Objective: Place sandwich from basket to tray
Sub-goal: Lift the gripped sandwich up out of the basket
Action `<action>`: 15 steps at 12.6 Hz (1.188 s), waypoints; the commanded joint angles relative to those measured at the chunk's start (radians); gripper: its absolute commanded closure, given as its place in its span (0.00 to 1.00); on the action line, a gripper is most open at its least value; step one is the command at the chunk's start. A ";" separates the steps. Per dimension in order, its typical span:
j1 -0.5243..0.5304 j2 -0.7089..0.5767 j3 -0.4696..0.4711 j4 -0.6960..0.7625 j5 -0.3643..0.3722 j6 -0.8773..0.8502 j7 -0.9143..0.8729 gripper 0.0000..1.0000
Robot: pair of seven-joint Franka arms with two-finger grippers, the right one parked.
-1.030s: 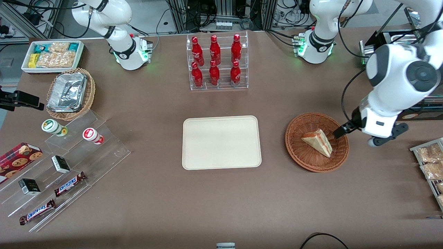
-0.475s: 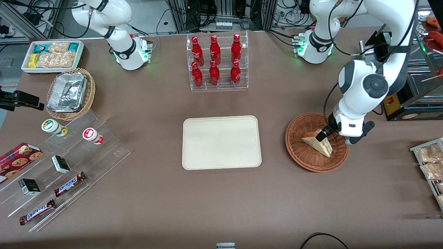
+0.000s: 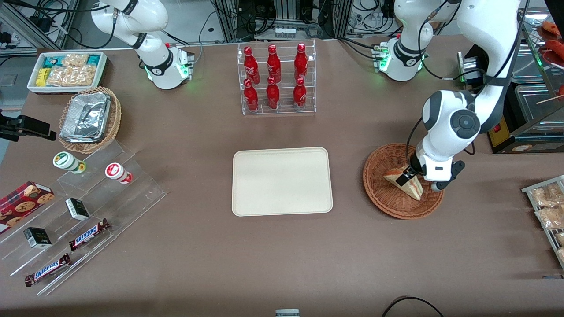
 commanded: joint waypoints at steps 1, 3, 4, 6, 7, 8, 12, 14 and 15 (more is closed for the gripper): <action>-0.010 0.035 0.004 -0.002 0.012 0.043 -0.030 0.05; -0.010 0.039 0.004 0.006 0.012 0.040 -0.029 0.85; -0.010 0.035 0.004 0.011 0.013 0.033 -0.024 1.00; -0.010 -0.008 0.006 0.034 0.021 -0.024 -0.017 1.00; -0.010 -0.037 0.006 0.081 0.022 -0.111 -0.012 1.00; -0.010 -0.056 0.006 0.148 0.039 -0.217 -0.011 1.00; -0.086 -0.039 -0.046 0.496 0.078 -0.566 -0.009 1.00; -0.198 -0.007 -0.046 0.569 0.076 -0.574 -0.012 1.00; -0.256 0.027 -0.046 0.616 0.076 -0.574 -0.017 1.00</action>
